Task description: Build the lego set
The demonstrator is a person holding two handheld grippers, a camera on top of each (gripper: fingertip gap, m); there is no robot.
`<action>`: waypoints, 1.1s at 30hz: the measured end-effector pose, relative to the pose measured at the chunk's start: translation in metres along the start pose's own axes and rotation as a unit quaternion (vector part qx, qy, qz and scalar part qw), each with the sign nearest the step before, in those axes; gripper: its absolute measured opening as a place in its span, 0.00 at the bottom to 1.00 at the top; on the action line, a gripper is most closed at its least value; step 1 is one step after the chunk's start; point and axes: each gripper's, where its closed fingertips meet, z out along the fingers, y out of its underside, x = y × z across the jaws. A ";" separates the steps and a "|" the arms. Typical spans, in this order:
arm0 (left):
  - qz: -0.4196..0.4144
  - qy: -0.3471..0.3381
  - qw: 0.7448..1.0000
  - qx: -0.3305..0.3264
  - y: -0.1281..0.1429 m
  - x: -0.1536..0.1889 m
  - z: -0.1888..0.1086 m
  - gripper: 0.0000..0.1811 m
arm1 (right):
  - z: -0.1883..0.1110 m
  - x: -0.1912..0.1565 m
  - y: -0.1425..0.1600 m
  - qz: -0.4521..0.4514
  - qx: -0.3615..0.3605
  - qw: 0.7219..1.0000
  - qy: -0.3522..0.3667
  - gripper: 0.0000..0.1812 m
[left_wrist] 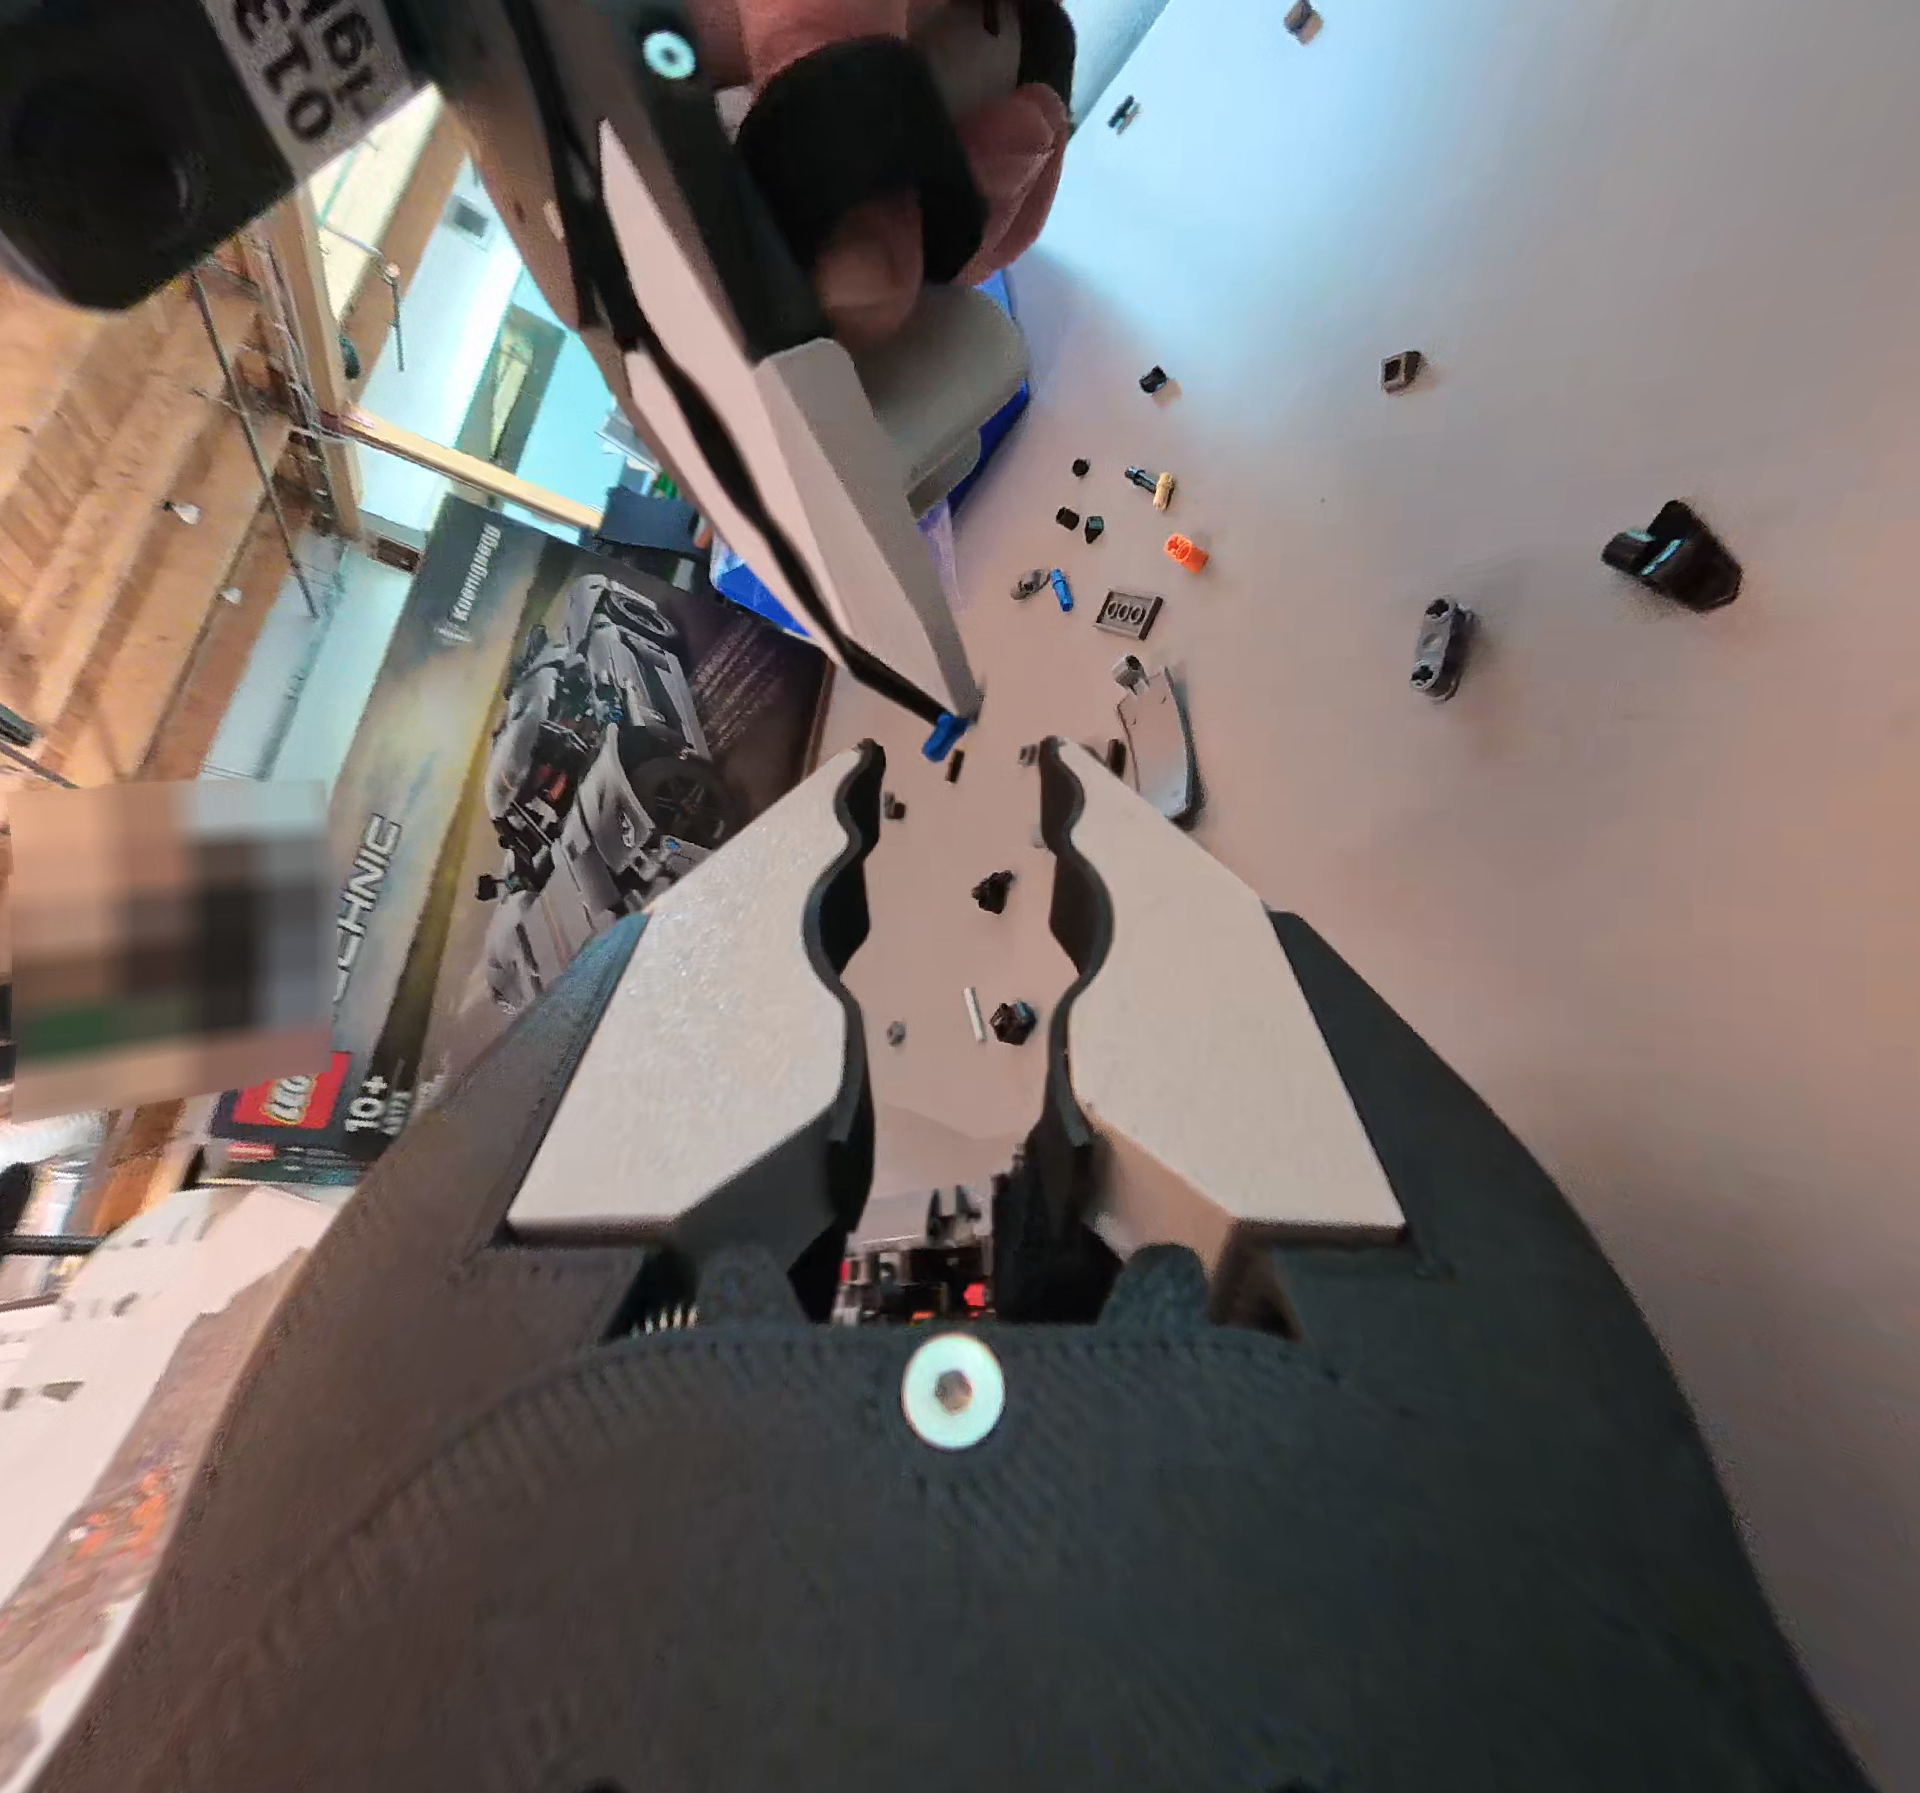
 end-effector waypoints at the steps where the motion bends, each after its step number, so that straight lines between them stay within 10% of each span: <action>1: 0.012 -0.003 1.000 -0.004 0.000 0.001 0.000 0.13 | 0.002 -0.004 -0.002 0.001 0.002 1.000 -0.010 0.01; 25: -0.061 -0.059 0.996 0.026 -0.010 -0.029 -0.015 0.01 | -0.011 -0.018 -0.036 0.018 0.170 0.985 -0.025 0.01; 33: -0.067 0.075 0.995 0.003 -0.002 0.016 -0.001 0.09 | -0.012 -0.008 0.026 -0.043 -0.021 0.994 0.098 0.01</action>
